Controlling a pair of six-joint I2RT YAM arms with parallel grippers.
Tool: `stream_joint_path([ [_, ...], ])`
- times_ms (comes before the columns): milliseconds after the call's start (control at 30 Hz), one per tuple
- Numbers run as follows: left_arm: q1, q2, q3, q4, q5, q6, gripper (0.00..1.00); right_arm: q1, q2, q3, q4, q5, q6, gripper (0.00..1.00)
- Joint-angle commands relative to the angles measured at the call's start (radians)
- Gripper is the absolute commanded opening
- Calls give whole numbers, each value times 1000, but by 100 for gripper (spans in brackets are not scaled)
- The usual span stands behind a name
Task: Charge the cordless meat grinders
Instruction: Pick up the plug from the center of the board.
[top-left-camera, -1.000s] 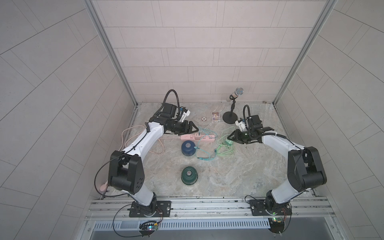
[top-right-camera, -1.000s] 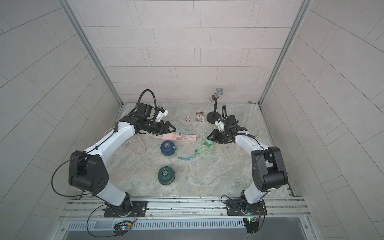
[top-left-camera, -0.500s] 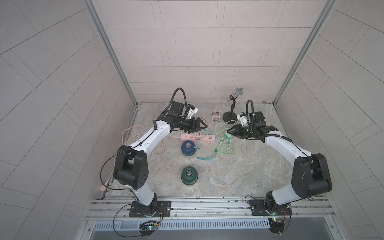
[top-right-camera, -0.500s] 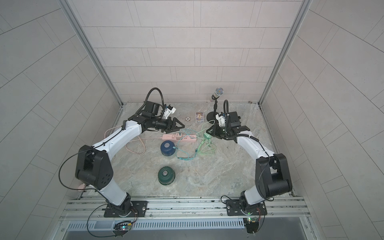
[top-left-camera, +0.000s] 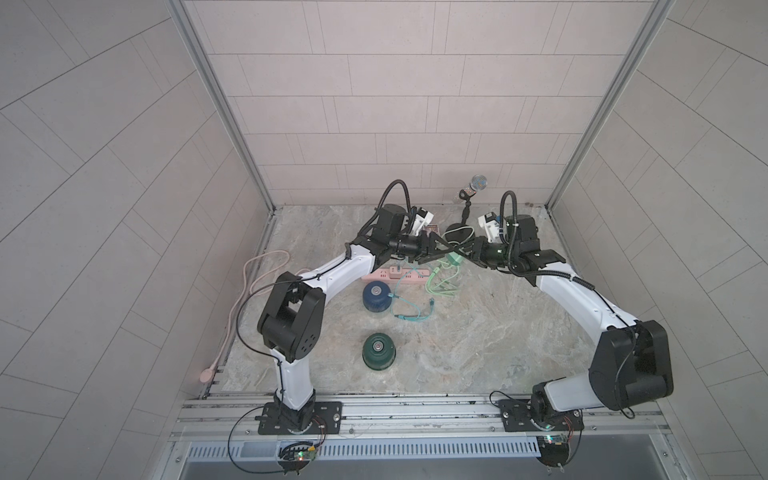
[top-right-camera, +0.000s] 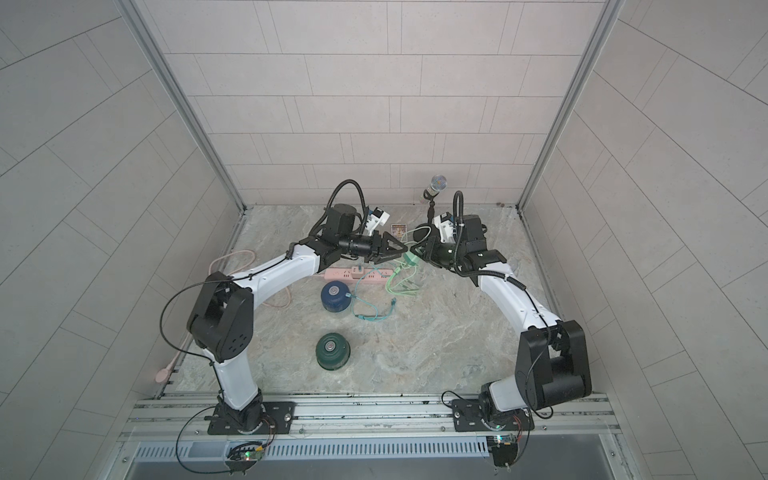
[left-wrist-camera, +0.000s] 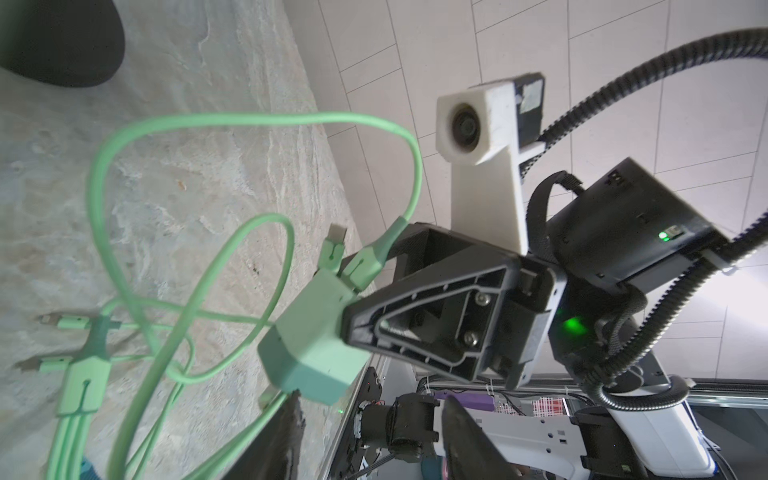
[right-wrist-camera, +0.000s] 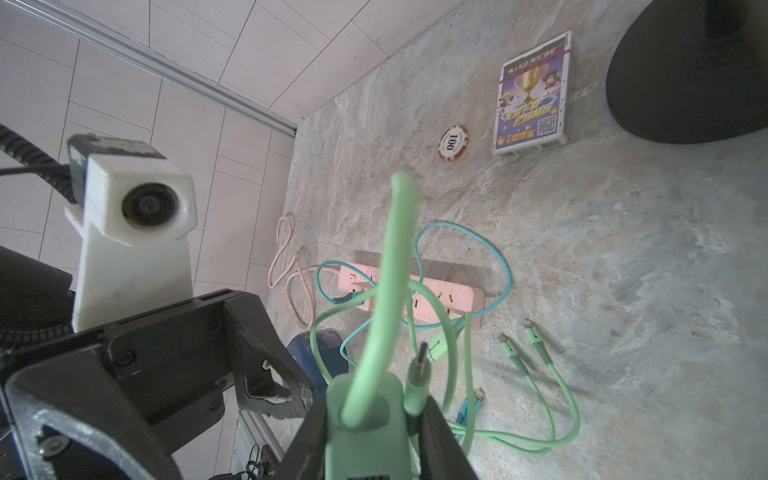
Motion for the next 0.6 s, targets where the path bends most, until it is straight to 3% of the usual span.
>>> stream_joint_path([
  [0, -10, 6, -8, 177, -13, -106, 55, -4, -41, -18, 26, -26, 21, 16],
  [567, -47, 22, -69, -30, -38, 55, 52, -56, -143, -52, 61, -27, 88, 17],
])
